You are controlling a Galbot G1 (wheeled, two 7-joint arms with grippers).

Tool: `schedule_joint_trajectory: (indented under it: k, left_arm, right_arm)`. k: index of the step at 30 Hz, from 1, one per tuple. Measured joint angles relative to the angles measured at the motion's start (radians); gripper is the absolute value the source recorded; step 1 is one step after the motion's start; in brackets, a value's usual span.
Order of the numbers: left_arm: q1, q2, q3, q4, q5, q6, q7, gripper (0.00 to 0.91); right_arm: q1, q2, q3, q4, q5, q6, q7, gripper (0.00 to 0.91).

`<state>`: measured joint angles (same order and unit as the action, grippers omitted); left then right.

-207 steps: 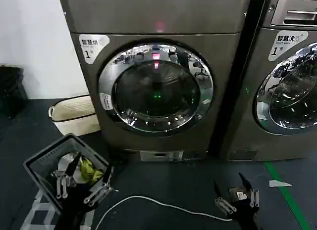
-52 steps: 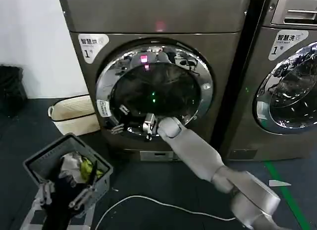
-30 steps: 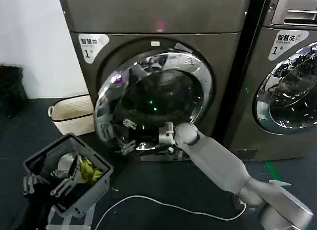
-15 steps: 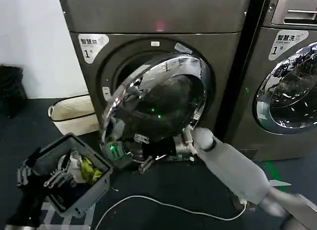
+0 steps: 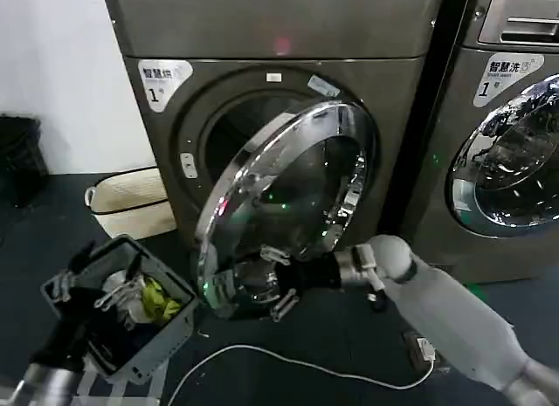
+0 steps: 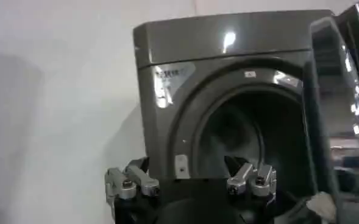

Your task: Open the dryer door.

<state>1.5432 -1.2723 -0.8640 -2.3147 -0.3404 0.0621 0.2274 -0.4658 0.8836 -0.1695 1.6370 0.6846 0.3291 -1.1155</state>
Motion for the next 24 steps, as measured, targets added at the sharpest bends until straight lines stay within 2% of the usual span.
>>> schedule_joint_trajectory:
  k: [7, 14, 19, 24]
  left_arm:
    - [-0.086, 0.057, 0.069, 0.054, 0.002, 0.020, 0.001, 0.907]
    - [-0.179, 0.111, 0.171, 0.105, 0.008, 0.020, 0.025, 0.907]
    - [-0.256, 0.130, 0.265, 0.142, 0.010, 0.019, 0.038, 0.907]
    - [-0.335, 0.139, 0.352, 0.185, -0.003, 0.016, 0.052, 0.907]
  right_arm:
    - [-0.136, -0.060, 0.163, 0.039, 0.000, 0.007, 0.012, 0.907]
    - [-0.402, -0.126, 0.444, 0.123, 0.000, 0.023, 0.049, 0.907]
    - [-0.660, -0.115, 0.724, 0.215, -0.035, 0.042, 0.146, 0.907]
    - [-0.907, -0.057, 1.000, 0.308, -0.104, 0.064, 0.298, 0.907]
